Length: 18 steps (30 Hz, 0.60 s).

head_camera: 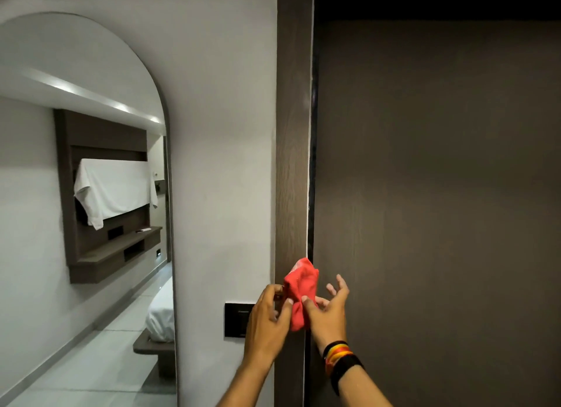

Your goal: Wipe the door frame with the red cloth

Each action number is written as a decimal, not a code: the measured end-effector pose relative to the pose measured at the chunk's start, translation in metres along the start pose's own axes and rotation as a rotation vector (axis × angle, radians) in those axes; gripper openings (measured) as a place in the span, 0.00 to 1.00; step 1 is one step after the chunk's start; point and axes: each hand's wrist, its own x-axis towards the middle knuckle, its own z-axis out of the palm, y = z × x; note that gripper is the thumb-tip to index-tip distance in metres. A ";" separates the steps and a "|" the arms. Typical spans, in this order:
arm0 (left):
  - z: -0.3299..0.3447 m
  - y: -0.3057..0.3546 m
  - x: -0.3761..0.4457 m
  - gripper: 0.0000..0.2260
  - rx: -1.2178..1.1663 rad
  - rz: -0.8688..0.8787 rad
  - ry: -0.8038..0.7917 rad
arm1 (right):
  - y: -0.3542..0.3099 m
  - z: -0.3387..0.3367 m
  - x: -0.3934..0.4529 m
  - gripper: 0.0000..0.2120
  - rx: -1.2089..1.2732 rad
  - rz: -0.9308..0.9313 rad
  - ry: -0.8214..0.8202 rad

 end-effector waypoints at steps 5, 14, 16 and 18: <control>0.014 0.016 -0.030 0.03 -0.355 -0.177 -0.040 | 0.003 -0.044 -0.013 0.44 0.061 0.183 -0.105; 0.093 0.050 -0.080 0.11 -0.608 -0.436 -0.128 | 0.019 -0.170 -0.054 0.31 0.174 0.427 -0.228; 0.119 0.056 -0.093 0.11 -0.624 -0.482 -0.178 | 0.024 -0.201 -0.061 0.22 0.207 0.444 -0.258; 0.150 0.065 -0.105 0.14 -0.596 -0.511 -0.234 | 0.032 -0.232 -0.063 0.18 0.220 0.444 -0.180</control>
